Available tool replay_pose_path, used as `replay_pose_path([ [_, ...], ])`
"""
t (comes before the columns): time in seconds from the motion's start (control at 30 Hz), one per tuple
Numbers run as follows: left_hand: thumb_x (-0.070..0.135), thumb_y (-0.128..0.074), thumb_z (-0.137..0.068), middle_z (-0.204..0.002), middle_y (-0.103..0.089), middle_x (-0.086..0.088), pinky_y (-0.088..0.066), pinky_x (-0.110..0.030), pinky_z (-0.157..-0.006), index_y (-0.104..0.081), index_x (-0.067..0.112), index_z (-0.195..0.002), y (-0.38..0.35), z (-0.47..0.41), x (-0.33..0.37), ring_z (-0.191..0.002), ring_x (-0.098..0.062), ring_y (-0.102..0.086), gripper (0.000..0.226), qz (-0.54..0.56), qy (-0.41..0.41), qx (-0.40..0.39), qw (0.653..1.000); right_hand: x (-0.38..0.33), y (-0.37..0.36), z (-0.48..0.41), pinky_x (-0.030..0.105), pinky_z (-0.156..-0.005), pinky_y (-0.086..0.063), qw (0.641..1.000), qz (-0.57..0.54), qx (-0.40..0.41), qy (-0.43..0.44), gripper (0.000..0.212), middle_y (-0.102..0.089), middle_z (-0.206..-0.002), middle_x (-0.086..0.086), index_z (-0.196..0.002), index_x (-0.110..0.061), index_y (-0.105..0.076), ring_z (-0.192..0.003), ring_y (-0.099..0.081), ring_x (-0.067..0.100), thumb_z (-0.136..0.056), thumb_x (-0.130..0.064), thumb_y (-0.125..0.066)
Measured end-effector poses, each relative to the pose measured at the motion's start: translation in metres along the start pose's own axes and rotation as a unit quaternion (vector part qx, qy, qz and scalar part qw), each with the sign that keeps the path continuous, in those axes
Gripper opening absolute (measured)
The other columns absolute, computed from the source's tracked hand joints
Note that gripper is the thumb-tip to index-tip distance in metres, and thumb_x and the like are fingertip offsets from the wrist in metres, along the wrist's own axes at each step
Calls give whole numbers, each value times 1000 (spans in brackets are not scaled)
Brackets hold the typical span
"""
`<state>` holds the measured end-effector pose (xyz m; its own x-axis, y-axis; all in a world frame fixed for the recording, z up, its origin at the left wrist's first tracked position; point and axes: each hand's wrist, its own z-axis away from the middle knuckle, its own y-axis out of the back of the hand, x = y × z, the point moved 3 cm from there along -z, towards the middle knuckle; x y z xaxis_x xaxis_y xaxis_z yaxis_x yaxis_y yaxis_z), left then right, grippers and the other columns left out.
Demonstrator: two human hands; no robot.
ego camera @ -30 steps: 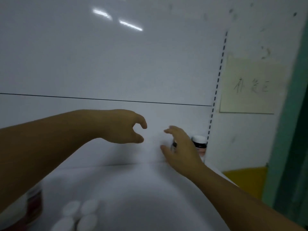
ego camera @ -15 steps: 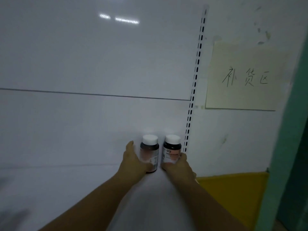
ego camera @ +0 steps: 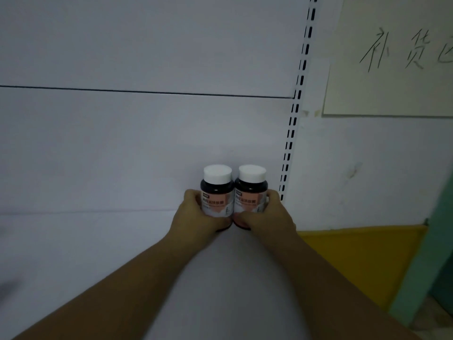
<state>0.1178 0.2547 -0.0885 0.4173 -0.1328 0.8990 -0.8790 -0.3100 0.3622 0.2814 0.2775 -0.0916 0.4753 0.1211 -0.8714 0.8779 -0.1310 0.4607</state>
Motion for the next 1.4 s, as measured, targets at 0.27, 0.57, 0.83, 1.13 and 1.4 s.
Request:
replay_pose_path([
  [0.27,21,-87,-60,-101,-61,16,-47,-13,-73,-44,23,-117,1,16,11,-90,3,-60,71,-12,-43,-32,999,-15,1,6,32,-83,-45,985,-167,30,27,52,-52,-96,-4,-119,-14,-43,-93,-55,18,-78,-26,-73],
  [0.57,11,-84,-64,-100,-66,-2,-52,-13,-52,-49,14,-116,56,58,60,-79,-9,-67,63,111,52,-63,991,-61,12,42,38,-77,-55,952,-295,-27,77,47,-63,-117,10,-120,-15,-50,-99,-65,26,-80,-31,-69],
  [0.83,8,-80,-69,-103,-67,-4,-57,-24,-60,-43,20,-121,224,162,107,-79,-11,-72,64,72,-24,-21,997,-187,-44,145,47,-83,-56,892,-314,-291,147,84,-66,-114,15,-126,-20,-49,-99,-67,33,-61,-73,-53],
  [1.13,53,-47,-88,-106,-65,5,-55,-30,-71,-41,29,-128,423,303,85,-89,-11,-67,47,45,21,170,984,-336,-156,308,39,-73,-55,834,-330,-383,221,24,-67,-86,3,-105,-22,-53,-74,-67,17,-85,-35,-57],
  [1.4,29,-68,-80,-109,-68,-3,-55,-51,-86,-50,26,-118,551,398,45,-95,-23,-69,41,57,58,256,963,-394,-263,422,33,-60,-52,796,-329,-466,205,19,-68,-66,-1,-105,-14,-53,-61,-64,15,-88,-21,-57],
])
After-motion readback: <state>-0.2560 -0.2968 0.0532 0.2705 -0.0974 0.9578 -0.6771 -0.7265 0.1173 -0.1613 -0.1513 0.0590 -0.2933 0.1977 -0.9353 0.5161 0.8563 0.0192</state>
